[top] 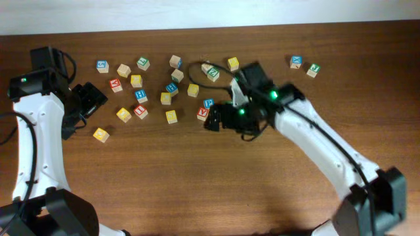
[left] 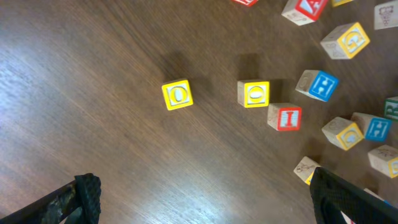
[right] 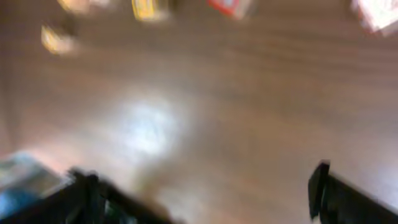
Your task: Spell out RSS
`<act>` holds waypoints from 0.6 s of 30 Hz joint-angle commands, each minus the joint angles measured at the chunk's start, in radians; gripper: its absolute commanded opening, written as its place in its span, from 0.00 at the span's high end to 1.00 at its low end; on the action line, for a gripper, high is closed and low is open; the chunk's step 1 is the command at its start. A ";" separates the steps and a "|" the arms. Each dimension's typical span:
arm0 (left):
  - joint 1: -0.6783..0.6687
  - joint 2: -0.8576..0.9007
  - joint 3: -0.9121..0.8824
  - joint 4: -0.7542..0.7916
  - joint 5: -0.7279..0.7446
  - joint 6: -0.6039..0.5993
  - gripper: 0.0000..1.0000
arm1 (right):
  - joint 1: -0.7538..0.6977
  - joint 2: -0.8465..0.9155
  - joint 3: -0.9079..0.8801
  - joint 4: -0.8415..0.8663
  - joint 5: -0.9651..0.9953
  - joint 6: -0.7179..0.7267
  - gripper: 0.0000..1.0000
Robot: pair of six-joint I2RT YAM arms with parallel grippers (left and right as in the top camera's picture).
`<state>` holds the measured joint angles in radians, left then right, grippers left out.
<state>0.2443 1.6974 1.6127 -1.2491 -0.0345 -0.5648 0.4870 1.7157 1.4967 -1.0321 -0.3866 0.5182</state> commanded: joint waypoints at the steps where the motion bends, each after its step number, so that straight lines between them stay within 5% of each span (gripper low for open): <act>1: 0.003 0.007 0.001 -0.002 -0.007 0.012 0.01 | 0.031 0.116 0.239 -0.163 0.251 -0.043 0.00; 8: 0.003 0.007 0.001 -0.002 -0.007 0.012 0.01 | 0.030 0.124 0.232 -0.138 0.264 -0.019 0.02; 12: 0.003 0.007 0.001 -0.002 -0.007 0.012 0.01 | 0.030 0.126 0.201 -0.026 0.265 0.153 0.02; 18: 0.003 0.007 0.001 -0.002 -0.007 0.012 0.01 | 0.029 0.139 0.201 0.121 0.532 0.145 0.02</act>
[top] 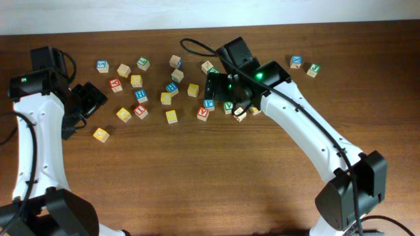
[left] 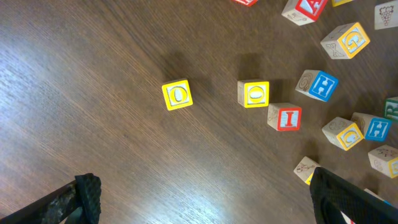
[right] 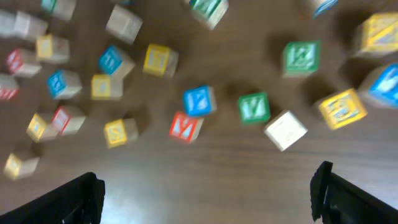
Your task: Spell out RSS
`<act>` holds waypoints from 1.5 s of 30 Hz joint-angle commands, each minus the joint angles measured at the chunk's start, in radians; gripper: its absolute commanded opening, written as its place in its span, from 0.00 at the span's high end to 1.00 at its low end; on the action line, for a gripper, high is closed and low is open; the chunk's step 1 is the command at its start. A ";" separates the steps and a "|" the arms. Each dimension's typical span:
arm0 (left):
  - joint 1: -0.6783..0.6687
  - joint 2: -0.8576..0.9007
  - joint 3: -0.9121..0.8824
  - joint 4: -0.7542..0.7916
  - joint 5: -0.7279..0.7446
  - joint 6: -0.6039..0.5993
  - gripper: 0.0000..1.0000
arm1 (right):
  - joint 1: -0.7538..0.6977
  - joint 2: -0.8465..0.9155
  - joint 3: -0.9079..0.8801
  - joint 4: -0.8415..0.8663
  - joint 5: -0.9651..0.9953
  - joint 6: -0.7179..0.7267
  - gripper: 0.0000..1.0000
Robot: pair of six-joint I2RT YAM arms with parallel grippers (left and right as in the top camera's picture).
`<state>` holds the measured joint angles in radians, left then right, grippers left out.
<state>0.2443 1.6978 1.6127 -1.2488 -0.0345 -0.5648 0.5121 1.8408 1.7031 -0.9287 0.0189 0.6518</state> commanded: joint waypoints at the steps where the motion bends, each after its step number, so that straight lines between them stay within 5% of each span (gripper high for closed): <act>1: 0.003 0.007 0.001 -0.002 -0.008 0.012 0.01 | 0.004 0.014 -0.005 0.035 0.129 0.011 0.02; 5: 0.003 0.007 0.001 -0.002 -0.007 0.012 0.01 | 0.006 0.014 -0.005 0.049 0.081 -0.030 0.02; 8: 0.003 0.007 0.001 -0.002 -0.007 0.012 0.01 | 0.006 0.014 -0.005 0.042 -0.151 -0.317 0.02; 10: 0.003 0.007 0.001 -0.002 -0.008 0.012 0.01 | 0.005 0.014 -0.005 0.003 -0.182 -0.375 0.02; 15: 0.003 0.007 0.001 -0.002 -0.007 0.012 0.01 | -0.071 0.014 -0.005 -0.144 0.131 -0.134 0.02; 26: 0.003 0.007 0.001 -0.003 -0.002 0.012 0.01 | -0.310 0.014 -0.005 -0.235 0.173 -0.135 0.02; 30: -0.020 0.007 0.001 -0.090 0.338 0.119 0.01 | -0.310 0.014 -0.005 -0.235 0.173 -0.134 0.02; 34: -0.037 0.007 0.001 -0.100 0.190 0.121 0.01 | -0.310 0.014 -0.005 -0.235 0.173 -0.135 0.02; 45: -0.037 0.007 0.001 -0.076 0.189 0.121 0.01 | -0.310 0.014 -0.005 -0.235 0.173 -0.134 0.02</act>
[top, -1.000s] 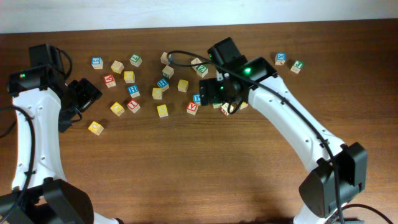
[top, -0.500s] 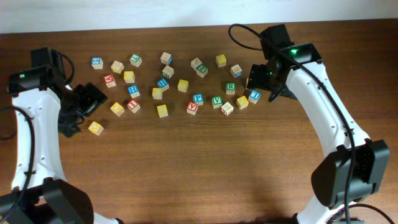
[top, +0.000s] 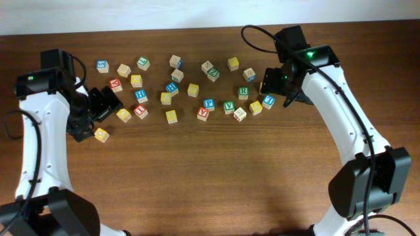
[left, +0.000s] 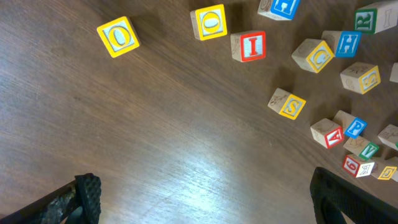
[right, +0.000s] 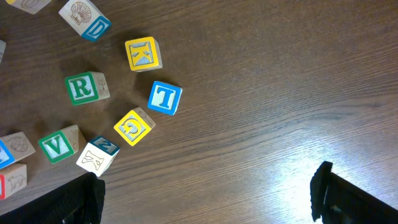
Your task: Spell out RSS
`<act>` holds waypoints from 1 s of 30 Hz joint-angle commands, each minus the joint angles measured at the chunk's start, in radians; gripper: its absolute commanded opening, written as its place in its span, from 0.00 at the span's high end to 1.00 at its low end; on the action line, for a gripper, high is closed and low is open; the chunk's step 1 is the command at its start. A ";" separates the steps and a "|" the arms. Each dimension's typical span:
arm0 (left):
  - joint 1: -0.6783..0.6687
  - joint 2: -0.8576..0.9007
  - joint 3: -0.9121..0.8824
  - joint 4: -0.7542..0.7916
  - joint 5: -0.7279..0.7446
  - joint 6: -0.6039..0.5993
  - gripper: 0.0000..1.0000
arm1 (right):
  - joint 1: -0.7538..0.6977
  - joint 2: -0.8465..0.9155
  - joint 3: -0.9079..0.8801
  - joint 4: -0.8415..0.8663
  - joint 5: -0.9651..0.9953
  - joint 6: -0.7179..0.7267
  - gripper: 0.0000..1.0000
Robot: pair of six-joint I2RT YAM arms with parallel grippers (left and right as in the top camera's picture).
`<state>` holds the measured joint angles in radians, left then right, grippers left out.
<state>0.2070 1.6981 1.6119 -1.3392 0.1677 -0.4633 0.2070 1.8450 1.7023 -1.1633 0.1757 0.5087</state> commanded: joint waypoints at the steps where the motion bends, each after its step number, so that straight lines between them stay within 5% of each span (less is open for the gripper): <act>1: 0.000 0.006 0.002 0.023 -0.031 0.019 0.01 | -0.005 0.010 -0.005 0.000 0.016 0.009 0.01; 8: 0.056 0.006 0.002 0.044 -0.164 -0.026 0.01 | -0.005 0.010 -0.005 0.000 0.016 0.009 0.02; 11: 0.056 0.006 0.002 0.055 -0.161 -0.029 0.01 | -0.005 0.009 -0.004 0.061 -0.159 0.032 0.02; 12: 0.056 0.006 0.002 0.055 -0.161 -0.029 0.01 | -0.004 0.010 -0.005 0.112 -0.247 0.013 0.02; 14: 0.056 0.006 0.002 0.055 -0.161 -0.029 0.01 | 0.045 0.021 -0.004 0.286 -0.412 -0.265 0.02; 16: 0.056 0.006 0.002 0.055 -0.161 -0.029 0.01 | 0.087 0.055 -0.004 0.324 -0.267 -0.269 0.00; 19: 0.056 0.006 0.002 0.055 -0.161 -0.029 0.01 | 0.113 0.189 -0.004 0.388 -0.234 -0.269 0.11; 21: 0.056 0.006 0.002 0.054 -0.161 -0.029 0.01 | 0.114 0.254 -0.004 0.438 -0.223 -0.269 0.30; 30: 0.056 0.006 0.002 0.055 -0.161 -0.029 0.01 | 0.116 0.381 -0.004 0.472 -0.174 -0.294 0.39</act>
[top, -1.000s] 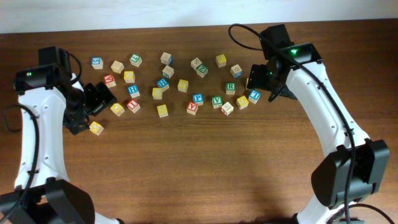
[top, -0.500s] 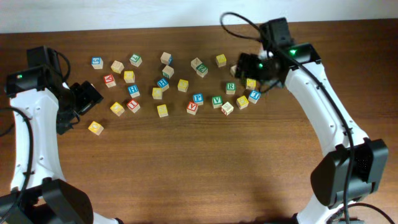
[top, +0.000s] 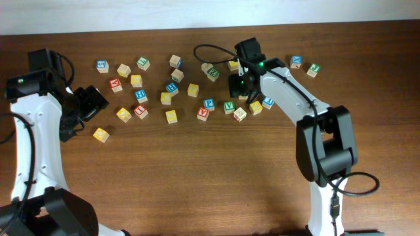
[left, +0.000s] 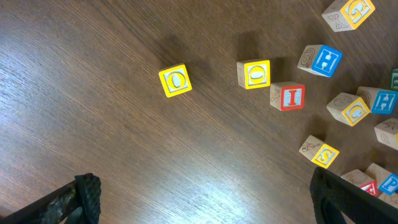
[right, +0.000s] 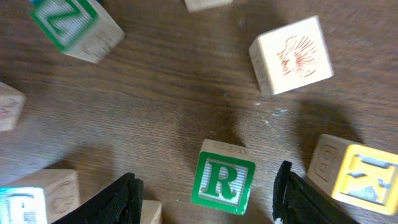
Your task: Spell out RSS
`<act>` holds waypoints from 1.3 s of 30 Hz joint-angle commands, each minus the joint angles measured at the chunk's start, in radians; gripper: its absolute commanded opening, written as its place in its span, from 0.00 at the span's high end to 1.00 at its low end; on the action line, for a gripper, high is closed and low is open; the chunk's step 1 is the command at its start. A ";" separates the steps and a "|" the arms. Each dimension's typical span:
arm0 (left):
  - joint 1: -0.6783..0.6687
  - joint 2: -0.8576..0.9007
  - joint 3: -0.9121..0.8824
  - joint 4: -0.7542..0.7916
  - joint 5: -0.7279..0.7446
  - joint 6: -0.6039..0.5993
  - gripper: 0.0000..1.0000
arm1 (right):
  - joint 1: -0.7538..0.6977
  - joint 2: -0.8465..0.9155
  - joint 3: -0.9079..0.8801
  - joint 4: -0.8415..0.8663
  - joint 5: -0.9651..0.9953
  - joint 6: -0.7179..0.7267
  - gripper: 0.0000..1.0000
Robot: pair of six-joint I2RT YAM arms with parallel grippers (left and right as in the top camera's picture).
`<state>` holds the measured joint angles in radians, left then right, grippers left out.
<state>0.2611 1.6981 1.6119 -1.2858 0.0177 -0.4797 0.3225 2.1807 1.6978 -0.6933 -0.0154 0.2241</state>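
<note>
The green R block [right: 222,182] lies face up on the wooden table [top: 216,170], between the fingers of my open right gripper [right: 207,188]; neither finger touches it. Seen from overhead, the right gripper [top: 239,85] sits low in the right part of the block scatter and hides the R. A yellow-faced block whose letter looks like an S [left: 324,154] lies near the red I block [left: 289,96]. My left gripper [left: 205,205] hangs open and holds nothing, above bare wood at the left; overhead it [top: 88,101] is beside the scatter's left end.
Close around the R are a yellow K block [right: 354,171], a plain block with a shell picture [right: 292,55] and a green-lettered block [right: 74,25]. Two yellow O blocks [left: 175,81] [left: 254,73] lie left. Two blocks [top: 296,62] sit far right.
My right gripper was high, to the right of the block cluster; now it is low with its open fingers on either side of the green R. My left gripper has drawn back to the left.
My right gripper was first near the red block in the middle, then above the scatter's centre, then high at its right side, and now stands low around the R. The left gripper stayed open at the left, was once closer to the blocks, then back.
</note>
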 commanded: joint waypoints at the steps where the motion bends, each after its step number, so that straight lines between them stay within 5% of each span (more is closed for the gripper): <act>1: 0.002 0.006 0.002 0.001 -0.011 -0.013 0.01 | 0.001 0.054 0.000 0.003 0.018 -0.010 0.40; 7: 0.002 0.006 0.002 0.001 -0.011 -0.013 0.01 | 0.001 0.060 0.000 0.018 0.027 -0.006 0.65; 14: 0.002 0.006 0.002 0.001 -0.011 -0.013 0.01 | 0.011 0.052 0.010 -0.003 0.021 -0.007 0.82; 21: 0.002 0.006 0.002 0.001 -0.011 -0.013 0.01 | 0.013 -0.041 0.221 -0.248 0.009 -0.007 0.83; 26: 0.002 0.006 0.002 0.001 -0.011 -0.013 0.01 | 0.040 -0.125 0.345 -0.555 -0.358 -0.008 0.83; 28: 0.002 0.006 0.002 0.001 -0.011 -0.013 0.01 | 0.124 -0.125 0.323 -0.639 -0.356 -0.011 0.84; 32: 0.002 0.006 0.002 0.001 -0.011 -0.013 0.01 | 0.290 -0.104 0.231 -0.533 -0.298 0.105 0.83; 37: 0.002 0.006 0.002 0.001 -0.011 -0.013 0.01 | 0.473 -0.094 0.021 -0.233 -0.025 0.464 0.83; 39: 0.002 0.006 0.002 0.001 -0.011 -0.013 0.01 | 0.505 -0.092 -0.051 -0.130 0.003 0.468 0.83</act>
<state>0.2611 1.6981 1.6119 -1.2858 0.0174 -0.4797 0.7940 2.0865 1.7203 -0.8906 -0.1215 0.5877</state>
